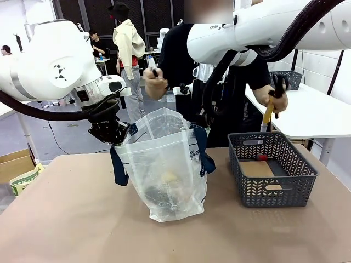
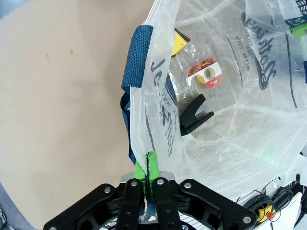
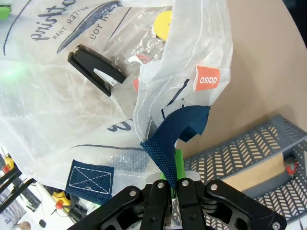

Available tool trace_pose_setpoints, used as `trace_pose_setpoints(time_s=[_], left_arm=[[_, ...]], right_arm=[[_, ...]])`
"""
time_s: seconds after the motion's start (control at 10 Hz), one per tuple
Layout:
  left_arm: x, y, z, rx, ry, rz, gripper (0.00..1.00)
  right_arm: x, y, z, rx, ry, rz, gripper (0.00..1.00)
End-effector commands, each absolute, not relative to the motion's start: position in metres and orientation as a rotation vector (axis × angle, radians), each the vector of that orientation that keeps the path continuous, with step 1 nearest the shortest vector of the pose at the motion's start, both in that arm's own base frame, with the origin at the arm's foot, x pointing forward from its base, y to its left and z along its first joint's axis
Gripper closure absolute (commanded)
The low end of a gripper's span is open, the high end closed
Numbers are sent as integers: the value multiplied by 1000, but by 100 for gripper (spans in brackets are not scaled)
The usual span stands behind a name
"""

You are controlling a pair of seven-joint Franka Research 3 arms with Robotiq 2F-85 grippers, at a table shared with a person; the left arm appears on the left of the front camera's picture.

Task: Transfer purchased items from the store into the shopping bag.
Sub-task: Move the Reusable shopping bag to the right side of the table.

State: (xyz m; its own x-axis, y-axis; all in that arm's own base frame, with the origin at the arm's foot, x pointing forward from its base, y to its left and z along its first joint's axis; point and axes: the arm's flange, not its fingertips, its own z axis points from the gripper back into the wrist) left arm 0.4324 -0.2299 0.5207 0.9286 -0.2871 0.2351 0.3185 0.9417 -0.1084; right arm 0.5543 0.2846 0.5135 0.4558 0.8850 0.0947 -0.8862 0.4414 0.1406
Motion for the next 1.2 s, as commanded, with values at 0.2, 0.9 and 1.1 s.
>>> trace_pose_setpoints(time_s=[0.2, 0.9, 1.1], left_arm=[[432, -229, 522, -145, -220, -308, 100], [432, -229, 522, -145, -220, -308, 100], [432, -229, 522, -145, -220, -308, 100]], right_arm=[[554, 284, 513, 189, -4, 1094, 100], [554, 284, 513, 189, -4, 1094, 100], [554, 284, 513, 189, -4, 1094, 100]])
